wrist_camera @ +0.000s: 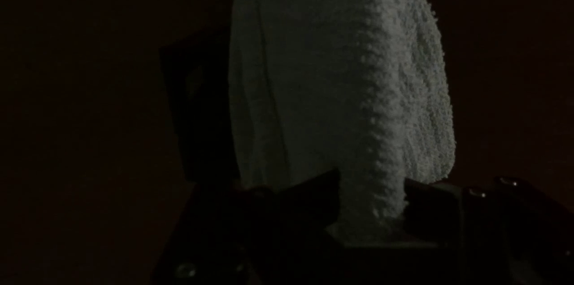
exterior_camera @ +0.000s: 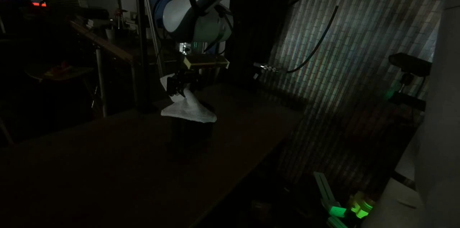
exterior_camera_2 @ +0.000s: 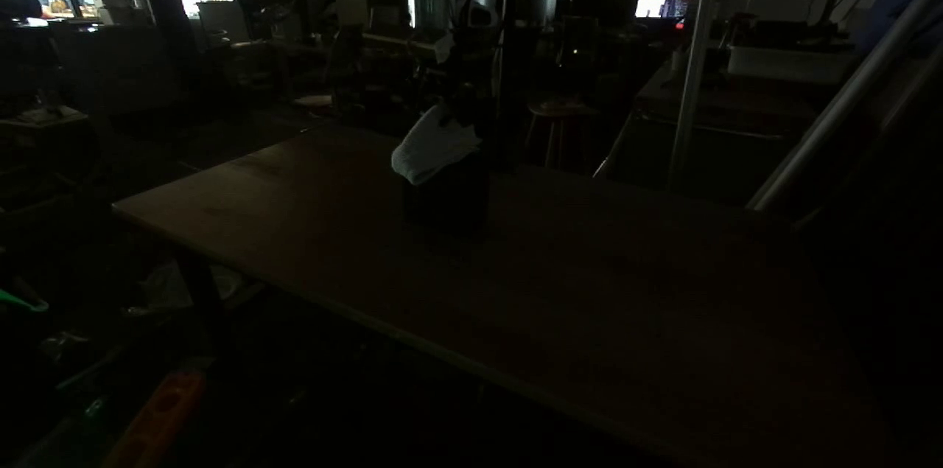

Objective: Pick up the towel and put it in the box

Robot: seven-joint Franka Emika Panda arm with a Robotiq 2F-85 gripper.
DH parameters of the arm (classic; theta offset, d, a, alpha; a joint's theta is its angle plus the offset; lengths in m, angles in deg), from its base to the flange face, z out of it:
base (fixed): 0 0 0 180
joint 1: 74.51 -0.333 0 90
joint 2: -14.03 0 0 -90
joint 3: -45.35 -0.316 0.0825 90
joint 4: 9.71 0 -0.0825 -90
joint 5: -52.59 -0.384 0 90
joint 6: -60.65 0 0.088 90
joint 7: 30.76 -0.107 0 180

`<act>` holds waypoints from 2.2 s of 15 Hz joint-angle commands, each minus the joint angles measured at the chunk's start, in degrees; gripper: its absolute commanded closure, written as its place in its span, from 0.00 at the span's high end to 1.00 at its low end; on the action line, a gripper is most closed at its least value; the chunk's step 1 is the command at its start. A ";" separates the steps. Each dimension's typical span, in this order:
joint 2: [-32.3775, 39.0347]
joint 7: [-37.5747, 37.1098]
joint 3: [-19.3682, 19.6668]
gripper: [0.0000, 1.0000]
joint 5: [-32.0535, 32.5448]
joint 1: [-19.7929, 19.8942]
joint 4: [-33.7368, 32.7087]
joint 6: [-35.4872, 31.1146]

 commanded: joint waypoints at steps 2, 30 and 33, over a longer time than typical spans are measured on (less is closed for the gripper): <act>1.22 4.53 -0.67 0.10 -3.96 1.39 1.10 -2.09; 2.29 16.97 -2.36 0.93 -14.45 5.30 1.24 -2.09; 1.39 16.97 -2.15 1.00 -13.55 4.94 0.75 -1.58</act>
